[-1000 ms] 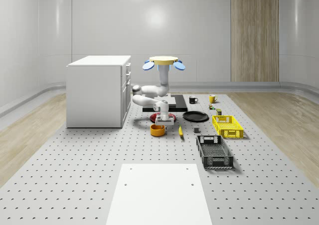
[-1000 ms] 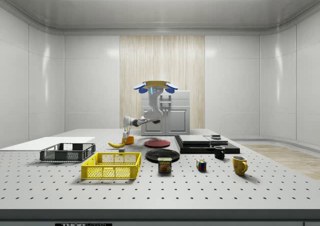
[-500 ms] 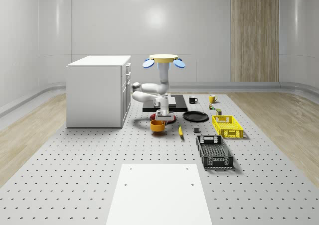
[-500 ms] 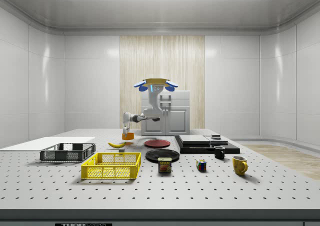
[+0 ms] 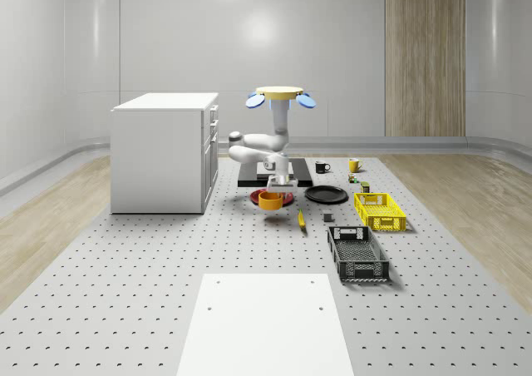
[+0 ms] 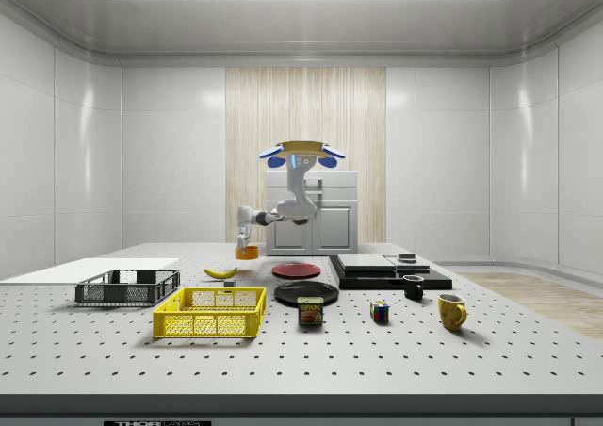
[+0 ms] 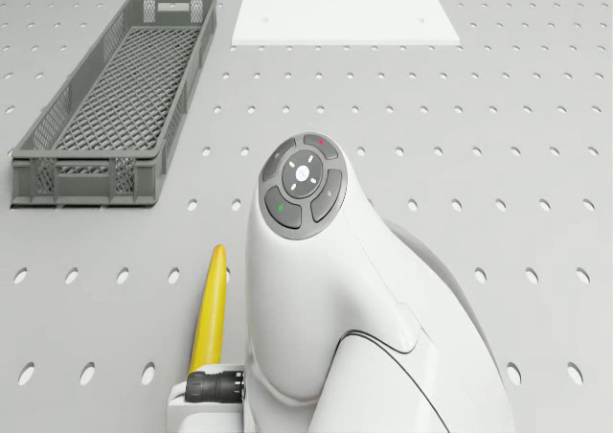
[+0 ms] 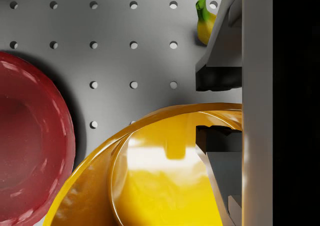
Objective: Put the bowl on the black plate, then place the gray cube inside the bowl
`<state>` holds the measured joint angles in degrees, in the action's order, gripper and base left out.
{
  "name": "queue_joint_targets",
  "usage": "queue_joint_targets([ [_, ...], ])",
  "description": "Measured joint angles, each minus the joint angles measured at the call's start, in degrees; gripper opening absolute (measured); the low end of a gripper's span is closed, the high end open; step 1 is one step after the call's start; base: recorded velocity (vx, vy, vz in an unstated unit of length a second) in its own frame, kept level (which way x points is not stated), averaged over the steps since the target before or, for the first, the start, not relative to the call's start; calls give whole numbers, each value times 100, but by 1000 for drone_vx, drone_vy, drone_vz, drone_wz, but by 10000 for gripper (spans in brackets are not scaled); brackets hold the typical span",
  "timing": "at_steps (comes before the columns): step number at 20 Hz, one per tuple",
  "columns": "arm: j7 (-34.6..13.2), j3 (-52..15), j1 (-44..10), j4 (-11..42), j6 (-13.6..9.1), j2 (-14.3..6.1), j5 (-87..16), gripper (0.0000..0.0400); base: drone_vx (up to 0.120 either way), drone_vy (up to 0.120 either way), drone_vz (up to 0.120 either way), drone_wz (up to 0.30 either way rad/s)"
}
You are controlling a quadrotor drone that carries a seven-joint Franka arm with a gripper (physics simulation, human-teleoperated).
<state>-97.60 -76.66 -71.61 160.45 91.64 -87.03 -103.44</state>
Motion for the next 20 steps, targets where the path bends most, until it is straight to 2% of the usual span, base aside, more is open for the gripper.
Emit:
queue_joint_targets([
  [20, -20, -26, -24, -1, 91, -105, 59, 100, -120, 120, 0, 0],
])
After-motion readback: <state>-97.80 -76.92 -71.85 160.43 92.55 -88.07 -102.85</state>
